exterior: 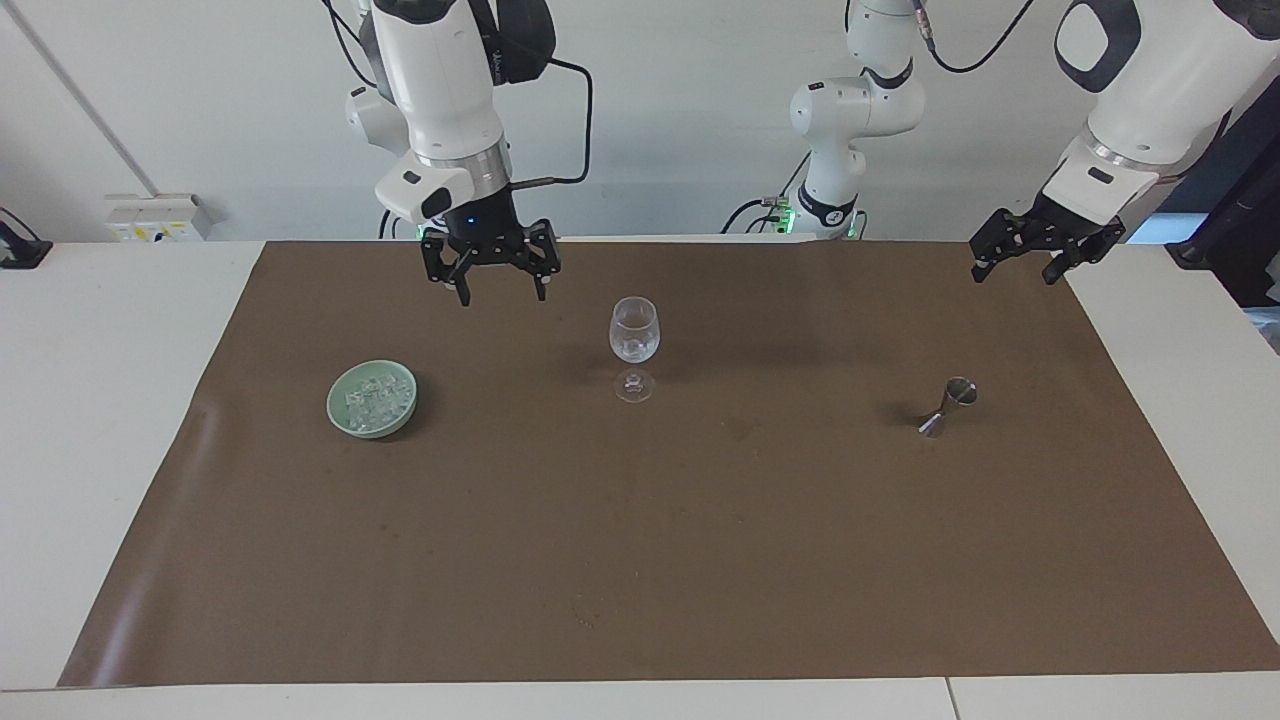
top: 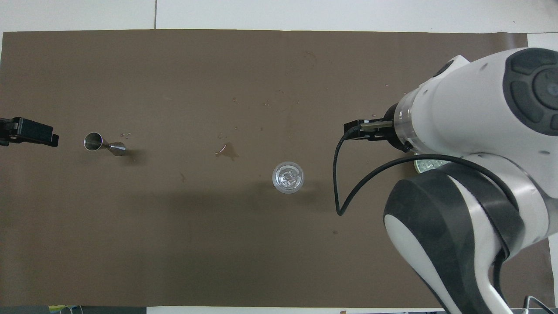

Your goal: Pour wine and add ice with both arms

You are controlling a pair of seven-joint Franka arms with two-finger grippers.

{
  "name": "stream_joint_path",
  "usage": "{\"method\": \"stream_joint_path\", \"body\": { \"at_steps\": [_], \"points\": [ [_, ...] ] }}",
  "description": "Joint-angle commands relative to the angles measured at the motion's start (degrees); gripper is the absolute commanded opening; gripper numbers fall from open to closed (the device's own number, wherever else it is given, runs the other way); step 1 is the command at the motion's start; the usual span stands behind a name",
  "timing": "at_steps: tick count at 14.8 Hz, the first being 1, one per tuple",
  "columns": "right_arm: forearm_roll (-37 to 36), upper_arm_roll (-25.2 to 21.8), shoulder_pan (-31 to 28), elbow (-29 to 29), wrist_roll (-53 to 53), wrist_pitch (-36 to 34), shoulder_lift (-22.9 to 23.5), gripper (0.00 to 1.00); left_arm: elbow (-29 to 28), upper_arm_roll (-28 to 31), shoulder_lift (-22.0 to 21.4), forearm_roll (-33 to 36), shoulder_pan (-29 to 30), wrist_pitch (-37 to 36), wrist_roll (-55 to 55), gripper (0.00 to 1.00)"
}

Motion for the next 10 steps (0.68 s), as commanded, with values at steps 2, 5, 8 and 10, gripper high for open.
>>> {"method": "stream_joint_path", "body": {
  "at_steps": [2,5,8,10],
  "points": [
    [-1.4,0.5,-1.5,1.9,-1.1,-4.5,-0.3,1.0,-1.4,-1.1,-1.7,2.3,0.7,1.5,0.9,1.0],
    [-2.2,-0.6,-2.8,1.4,-1.3,-5.8,-2.4,1.0,0.1,-1.0,-1.1,2.3,0.9,0.5,0.6,1.0],
    [-1.5,-0.8,-7.2,1.7,-1.6,-8.3,-3.9,1.0,-0.3,-1.0,-1.2,2.3,0.8,0.2,0.3,1.0],
    [1.8,-2.0,-11.7,3.4,-2.8,-13.3,-4.1,1.0,-0.4,-1.0,-1.3,2.3,0.8,0.1,0.4,1.0]
  ]
}}
